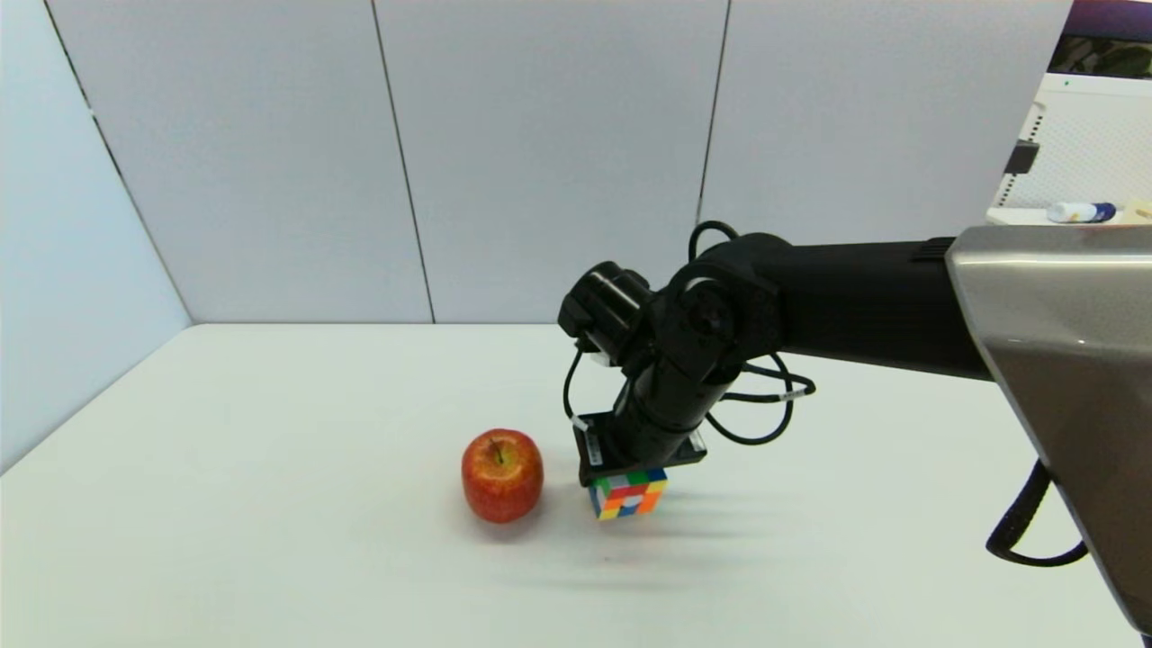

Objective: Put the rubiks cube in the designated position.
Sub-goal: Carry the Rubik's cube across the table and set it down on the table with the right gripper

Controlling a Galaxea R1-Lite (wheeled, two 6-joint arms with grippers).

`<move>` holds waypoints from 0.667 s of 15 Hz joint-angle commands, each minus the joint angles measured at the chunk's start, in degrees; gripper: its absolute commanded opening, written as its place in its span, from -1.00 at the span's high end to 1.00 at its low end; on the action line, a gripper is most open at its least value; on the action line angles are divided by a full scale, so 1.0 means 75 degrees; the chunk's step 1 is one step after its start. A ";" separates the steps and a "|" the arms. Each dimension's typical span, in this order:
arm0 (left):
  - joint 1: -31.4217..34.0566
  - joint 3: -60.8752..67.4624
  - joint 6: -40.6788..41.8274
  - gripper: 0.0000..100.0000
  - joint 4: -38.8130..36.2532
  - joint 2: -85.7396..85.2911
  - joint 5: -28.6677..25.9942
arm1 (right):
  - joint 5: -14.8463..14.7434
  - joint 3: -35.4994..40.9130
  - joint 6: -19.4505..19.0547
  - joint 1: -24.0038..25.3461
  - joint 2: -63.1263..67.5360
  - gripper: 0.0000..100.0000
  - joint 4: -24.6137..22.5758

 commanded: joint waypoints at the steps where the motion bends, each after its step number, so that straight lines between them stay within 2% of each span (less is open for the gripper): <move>1: 0.0000 0.0000 0.0001 -1.00 0.0003 0.0012 0.0000 | 0.0015 -0.0109 0.0019 0.0030 0.0195 1.00 0.0017; 4: 0.0000 0.0000 0.0001 -1.00 0.0003 0.0000 0.0000 | 0.0003 -0.0109 0.0019 0.0030 0.0171 1.00 0.0017; 7: 0.0000 0.0000 0.0013 -1.00 0.0003 0.0000 0.0000 | 0.0015 -0.0121 0.0019 0.0018 0.0160 1.00 -0.0252; 8: 0.0000 0.0000 0.0001 -1.00 0.0003 0.0012 0.0000 | -0.0032 -0.0121 0.0019 0.0018 0.0136 -1.00 -0.0264; 10: 0.0000 0.0000 0.0001 -1.00 0.0003 0.0000 0.0000 | -0.0032 -0.0109 0.0019 -0.0017 0.0007 -1.00 -0.0252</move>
